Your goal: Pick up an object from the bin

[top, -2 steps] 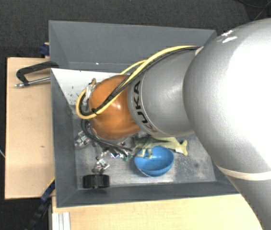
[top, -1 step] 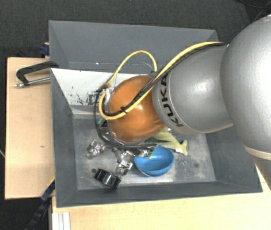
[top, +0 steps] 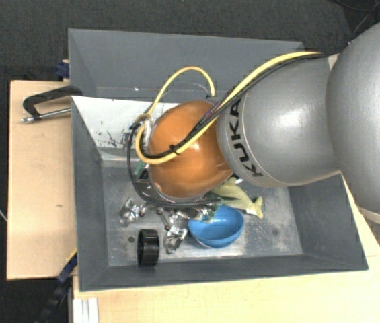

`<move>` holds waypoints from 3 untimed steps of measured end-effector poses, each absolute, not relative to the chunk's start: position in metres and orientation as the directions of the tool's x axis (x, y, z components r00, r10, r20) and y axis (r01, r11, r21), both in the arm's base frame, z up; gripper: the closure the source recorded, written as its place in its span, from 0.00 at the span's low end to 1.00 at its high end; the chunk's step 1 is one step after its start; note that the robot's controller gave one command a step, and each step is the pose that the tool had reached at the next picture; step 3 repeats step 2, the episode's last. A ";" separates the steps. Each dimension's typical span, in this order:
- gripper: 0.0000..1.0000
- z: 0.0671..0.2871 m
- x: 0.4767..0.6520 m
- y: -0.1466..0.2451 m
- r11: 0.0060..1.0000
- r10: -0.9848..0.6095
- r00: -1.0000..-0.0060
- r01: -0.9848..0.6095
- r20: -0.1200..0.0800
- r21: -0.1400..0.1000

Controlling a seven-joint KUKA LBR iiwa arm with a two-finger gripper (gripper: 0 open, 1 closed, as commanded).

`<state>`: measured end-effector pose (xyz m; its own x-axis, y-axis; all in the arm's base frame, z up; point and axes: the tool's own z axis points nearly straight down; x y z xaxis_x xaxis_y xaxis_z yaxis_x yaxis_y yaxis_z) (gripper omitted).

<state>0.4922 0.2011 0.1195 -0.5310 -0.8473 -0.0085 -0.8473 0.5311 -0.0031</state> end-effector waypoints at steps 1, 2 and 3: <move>1.00 0.118 0.491 0.200 0.532 -0.847 -0.532 -0.847 -0.005 -0.001; 1.00 0.220 0.497 0.204 0.573 -0.819 -0.573 -0.819 -0.013 -0.007; 1.00 0.220 0.497 0.204 0.573 -0.819 -0.573 -0.819 -0.013 -0.007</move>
Offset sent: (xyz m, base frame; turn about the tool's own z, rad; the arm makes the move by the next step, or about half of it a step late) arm 0.0000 0.0000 0.0000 0.0000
